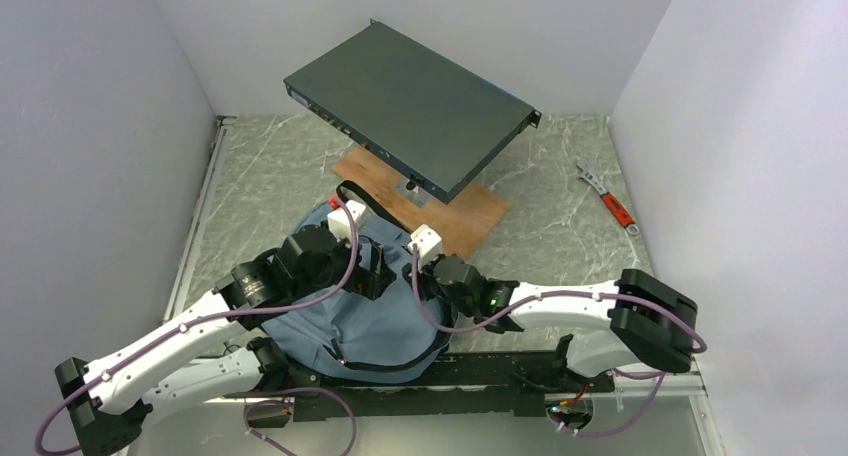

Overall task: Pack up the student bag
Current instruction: Zip the student bag at the center of the board.

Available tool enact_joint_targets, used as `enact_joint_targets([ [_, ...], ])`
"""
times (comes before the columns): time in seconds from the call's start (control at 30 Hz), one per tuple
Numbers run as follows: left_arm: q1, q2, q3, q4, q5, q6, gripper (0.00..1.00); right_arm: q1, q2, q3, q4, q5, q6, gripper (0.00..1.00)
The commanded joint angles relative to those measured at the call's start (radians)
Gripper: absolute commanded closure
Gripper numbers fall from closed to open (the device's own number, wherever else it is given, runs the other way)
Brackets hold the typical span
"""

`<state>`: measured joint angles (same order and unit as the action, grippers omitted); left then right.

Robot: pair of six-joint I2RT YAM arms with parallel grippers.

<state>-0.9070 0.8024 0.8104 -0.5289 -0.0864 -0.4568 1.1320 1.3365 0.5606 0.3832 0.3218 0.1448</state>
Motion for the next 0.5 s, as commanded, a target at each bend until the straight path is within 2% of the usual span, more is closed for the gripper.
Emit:
enact_joint_targets([
  [0.0,0.009,0.001,0.017,0.010,-0.002,0.019,0.00,0.030,0.053,0.002,0.094,0.109,-0.105,0.56],
  [0.2,0.012,-0.009,0.006,0.008,-0.004,0.017,0.00,0.048,0.080,-0.025,0.154,0.218,-0.111,0.68],
  [0.33,0.016,0.004,-0.002,0.017,0.004,0.019,0.00,0.049,0.074,-0.050,0.188,0.248,-0.102,0.91],
  [0.37,0.016,0.009,-0.003,0.021,0.007,0.023,0.00,0.049,0.067,-0.062,0.199,0.247,-0.097,1.00],
  [0.47,0.018,0.031,-0.005,0.046,0.015,0.051,0.00,0.049,0.022,-0.101,0.240,0.237,-0.061,1.00],
])
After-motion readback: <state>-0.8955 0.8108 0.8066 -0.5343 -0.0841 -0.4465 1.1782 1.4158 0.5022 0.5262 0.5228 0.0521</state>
